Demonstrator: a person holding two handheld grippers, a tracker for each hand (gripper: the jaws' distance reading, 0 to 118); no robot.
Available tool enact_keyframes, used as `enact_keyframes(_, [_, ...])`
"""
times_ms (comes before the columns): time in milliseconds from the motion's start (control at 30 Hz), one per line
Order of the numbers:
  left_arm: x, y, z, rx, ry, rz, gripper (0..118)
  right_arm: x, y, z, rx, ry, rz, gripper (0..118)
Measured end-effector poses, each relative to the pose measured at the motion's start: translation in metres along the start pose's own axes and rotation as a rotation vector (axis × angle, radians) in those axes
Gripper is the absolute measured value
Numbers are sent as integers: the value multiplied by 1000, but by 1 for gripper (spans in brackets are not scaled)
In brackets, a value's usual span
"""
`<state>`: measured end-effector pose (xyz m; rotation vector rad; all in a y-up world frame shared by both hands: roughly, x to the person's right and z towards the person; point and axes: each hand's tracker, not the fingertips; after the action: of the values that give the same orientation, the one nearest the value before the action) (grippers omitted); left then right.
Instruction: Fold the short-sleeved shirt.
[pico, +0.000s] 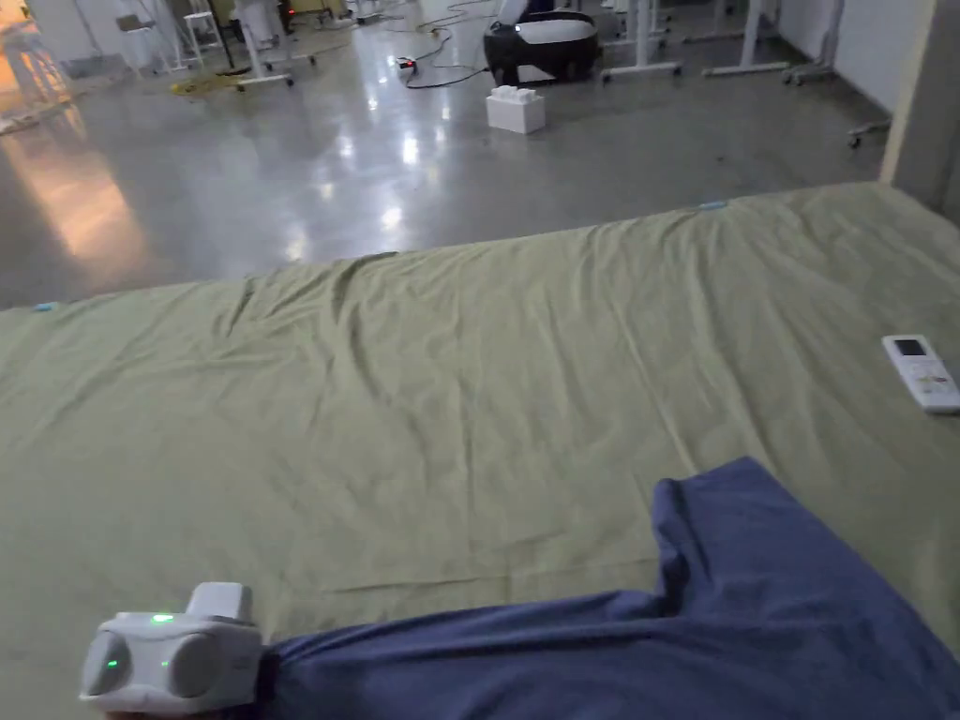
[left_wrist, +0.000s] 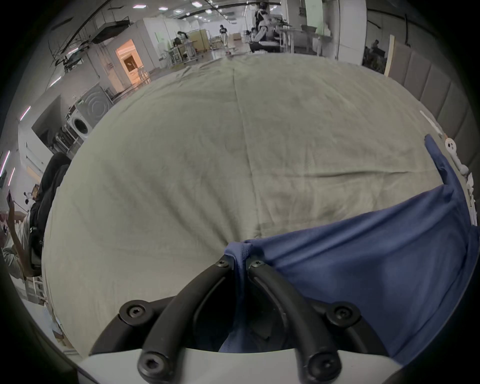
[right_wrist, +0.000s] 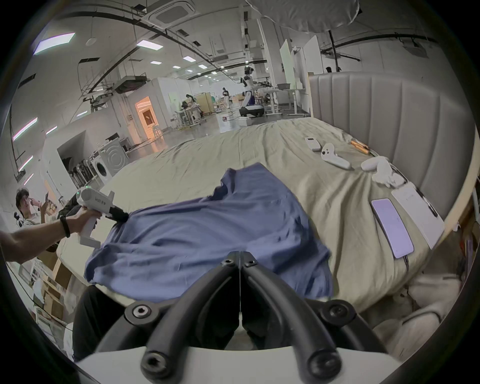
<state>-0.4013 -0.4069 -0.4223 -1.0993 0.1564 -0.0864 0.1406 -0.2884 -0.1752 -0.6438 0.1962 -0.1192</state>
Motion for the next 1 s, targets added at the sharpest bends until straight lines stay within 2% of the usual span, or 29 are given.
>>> enact_keyframes(33, [-1, 2, -2, -15, -2, 13, 8, 7, 17, -16, -9, 7, 1, 6])
enact_keyframes(133, [-3, 13, -4, -63, -12, -4, 8, 27, 62, -73, -69, -7, 14, 74])
enact_keyframes(167, [-3, 16, -4, -77, -15, -3, 8, 35, 75, -96, -96, -4, 11, 84])
enact_keyframes(200, [-3, 19, -6, -92, -16, 4, 8, 42, 91, -121, -127, -12, 7, 81])
enact_keyframes(333, [-6, 25, -8, -128, -24, 18, 8, 63, 126, -226, -340, -78, 88, 81])
enact_keyframes(400, [-3, 28, -1, -125, 4, 0, 8, 73, 130, -266, -419, -107, 86, 81])
enact_keyframes(467, [-3, 28, -1, -136, -5, 3, 8, 75, 128, -291, -454, -152, 88, 81])
enact_keyframes(600, [-7, 30, 3, -153, -38, 21, 8, 67, 112, -318, -499, -190, 173, 78])
enact_keyframes(633, [-9, 30, 2, -151, -44, 23, 8, 62, 113, -312, -475, -208, 187, 64])
enact_keyframes(667, [-10, 29, 3, -147, -50, 23, 8, 59, 115, -304, -453, -198, 196, 57])
enact_keyframes(700, [-10, 27, 4, -150, -67, 26, 8, 57, 114, -298, -422, -154, 201, 57])
enact_keyframes(733, [-8, 24, 6, -142, -59, 29, 8, 55, 113, -293, -427, -142, 207, 38])
enact_keyframes(767, [-7, 22, 8, -125, -51, 30, 8, 54, 112, -291, -433, -134, 201, 13])
enact_keyframes(800, [-4, 20, 12, -96, -46, 17, 8, 57, 114, -290, -440, -105, 185, 6])
enact_keyframes(867, [-8, 11, 38, -46, -44, -27, 7, 62, 114, -286, -402, -111, 172, 3])
enact_keyframes(933, [-23, -3, 83, 134, -198, 61, 7, 66, 120, -257, -302, -61, 104, 2])
enact_keyframes(1000, [-37, -25, 126, 194, -241, 102, 7, 62, 123, -217, -244, -16, 62, 2])
